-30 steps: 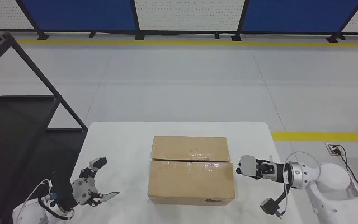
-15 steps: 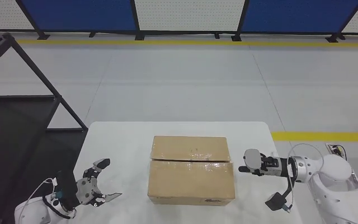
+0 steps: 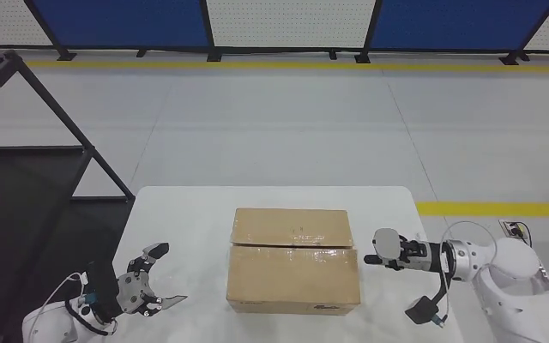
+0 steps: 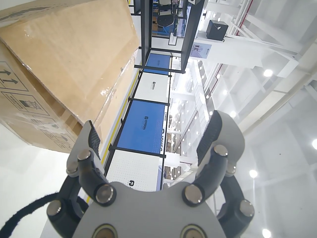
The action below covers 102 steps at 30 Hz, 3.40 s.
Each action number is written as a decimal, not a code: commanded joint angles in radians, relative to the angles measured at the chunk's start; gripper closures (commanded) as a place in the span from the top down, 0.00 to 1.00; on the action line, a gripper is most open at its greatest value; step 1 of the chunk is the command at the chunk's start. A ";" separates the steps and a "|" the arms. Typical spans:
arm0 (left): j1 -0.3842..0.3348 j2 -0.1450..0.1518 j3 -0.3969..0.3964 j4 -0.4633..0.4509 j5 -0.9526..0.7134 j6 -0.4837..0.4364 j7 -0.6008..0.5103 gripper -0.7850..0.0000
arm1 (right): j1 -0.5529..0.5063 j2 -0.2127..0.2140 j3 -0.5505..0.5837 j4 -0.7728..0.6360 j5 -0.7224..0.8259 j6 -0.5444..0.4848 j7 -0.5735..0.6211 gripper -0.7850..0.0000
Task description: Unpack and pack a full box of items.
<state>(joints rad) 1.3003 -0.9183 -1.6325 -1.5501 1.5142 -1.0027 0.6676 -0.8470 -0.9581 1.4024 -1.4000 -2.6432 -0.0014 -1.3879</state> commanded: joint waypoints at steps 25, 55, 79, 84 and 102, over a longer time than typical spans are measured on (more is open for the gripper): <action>0.024 0.002 -0.008 -0.026 -0.032 0.030 -0.039 1.00 | 0.135 -0.012 -0.188 0.204 0.078 0.098 -0.055 1.00; 0.025 0.002 -0.007 -0.027 -0.035 0.035 -0.041 1.00 | 0.198 0.074 -0.421 0.138 0.432 0.172 -0.148 1.00; 0.019 -0.013 0.022 -0.085 -0.185 0.190 -0.170 1.00 | 0.222 0.256 -0.576 -0.025 0.508 0.025 -0.148 1.00; 0.025 -0.019 0.052 -0.121 -0.170 0.250 -0.192 1.00 | 0.260 0.252 -0.615 0.031 0.607 -0.165 -0.148 1.00; -0.040 -0.029 0.103 -0.121 -0.164 0.290 -0.243 1.00 | 0.339 0.241 -0.732 0.100 0.692 -0.283 -0.148 1.00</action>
<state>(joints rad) 1.2601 -0.9469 -1.5287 -1.6713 1.3501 -0.7130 0.4242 -0.5080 -0.7172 0.6709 -1.3004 -1.9517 -0.2842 -1.5359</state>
